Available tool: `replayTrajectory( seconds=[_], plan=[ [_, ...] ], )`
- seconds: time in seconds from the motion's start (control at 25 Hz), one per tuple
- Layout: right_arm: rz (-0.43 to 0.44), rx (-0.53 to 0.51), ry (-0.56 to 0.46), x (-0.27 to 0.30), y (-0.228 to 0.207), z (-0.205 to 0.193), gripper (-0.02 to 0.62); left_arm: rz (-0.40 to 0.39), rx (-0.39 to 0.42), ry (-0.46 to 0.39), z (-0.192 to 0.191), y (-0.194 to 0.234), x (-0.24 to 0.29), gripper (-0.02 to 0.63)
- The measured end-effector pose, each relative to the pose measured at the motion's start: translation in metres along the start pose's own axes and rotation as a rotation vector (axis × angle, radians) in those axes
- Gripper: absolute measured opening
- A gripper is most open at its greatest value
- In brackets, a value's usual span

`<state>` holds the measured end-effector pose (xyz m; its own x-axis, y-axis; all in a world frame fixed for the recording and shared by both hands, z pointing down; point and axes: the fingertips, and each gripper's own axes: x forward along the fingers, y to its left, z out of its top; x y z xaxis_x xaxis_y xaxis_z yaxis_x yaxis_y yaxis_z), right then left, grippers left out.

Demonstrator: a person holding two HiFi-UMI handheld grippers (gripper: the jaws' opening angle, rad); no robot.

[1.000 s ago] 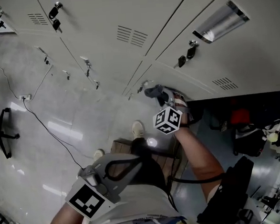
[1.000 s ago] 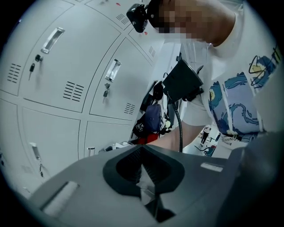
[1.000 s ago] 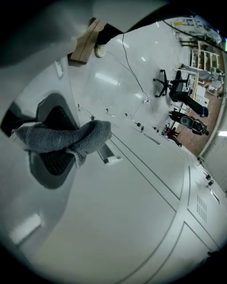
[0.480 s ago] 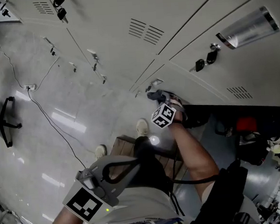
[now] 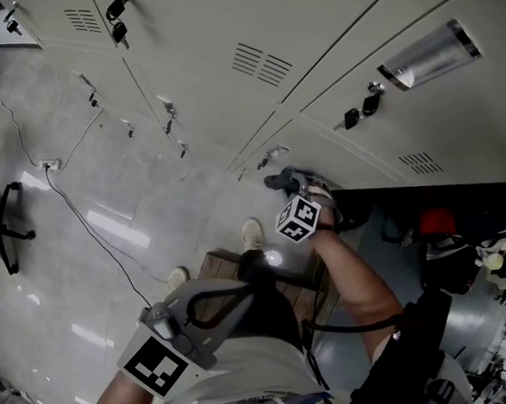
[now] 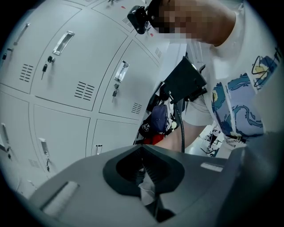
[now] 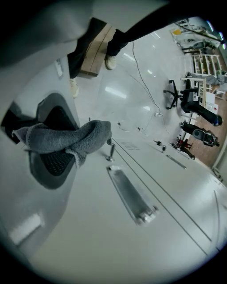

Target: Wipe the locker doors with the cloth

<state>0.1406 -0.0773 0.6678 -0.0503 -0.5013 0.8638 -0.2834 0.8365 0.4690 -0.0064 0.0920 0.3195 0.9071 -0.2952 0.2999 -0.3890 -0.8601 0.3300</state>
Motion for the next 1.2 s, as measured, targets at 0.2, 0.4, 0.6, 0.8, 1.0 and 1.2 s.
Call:
replayTrajectory(
  seconds=[0.2,0.4,0.6,0.8,1.0,1.2],
  plan=[
    [-0.147,0.015,-0.093,-0.104,-0.048,0.029,0.114,-0.035,0.032,-0.036,0.01,-0.009,-0.007,0.002],
    [-0.288,-0.001,-0.155,-0.194,-0.098,0.057,0.115,-0.061,0.059,-0.049,0.016,-0.014,-0.011,0.002],
    [-0.358,0.003,-0.193,-0.237,-0.132,0.078,0.115,-0.08,0.089,-0.061,0.022,-0.018,-0.013,0.002],
    [-0.334,0.019,-0.175,-0.21,-0.141,0.079,0.115,-0.081,0.088,-0.042,0.019,-0.018,-0.015,0.002],
    [-0.299,0.02,-0.161,-0.176,-0.125,0.077,0.114,-0.065,0.08,-0.04,0.017,-0.013,-0.015,0.002],
    [-0.248,0.015,-0.138,-0.138,-0.103,0.068,0.114,-0.052,0.057,-0.032,0.013,-0.01,-0.014,0.002]
  ],
)
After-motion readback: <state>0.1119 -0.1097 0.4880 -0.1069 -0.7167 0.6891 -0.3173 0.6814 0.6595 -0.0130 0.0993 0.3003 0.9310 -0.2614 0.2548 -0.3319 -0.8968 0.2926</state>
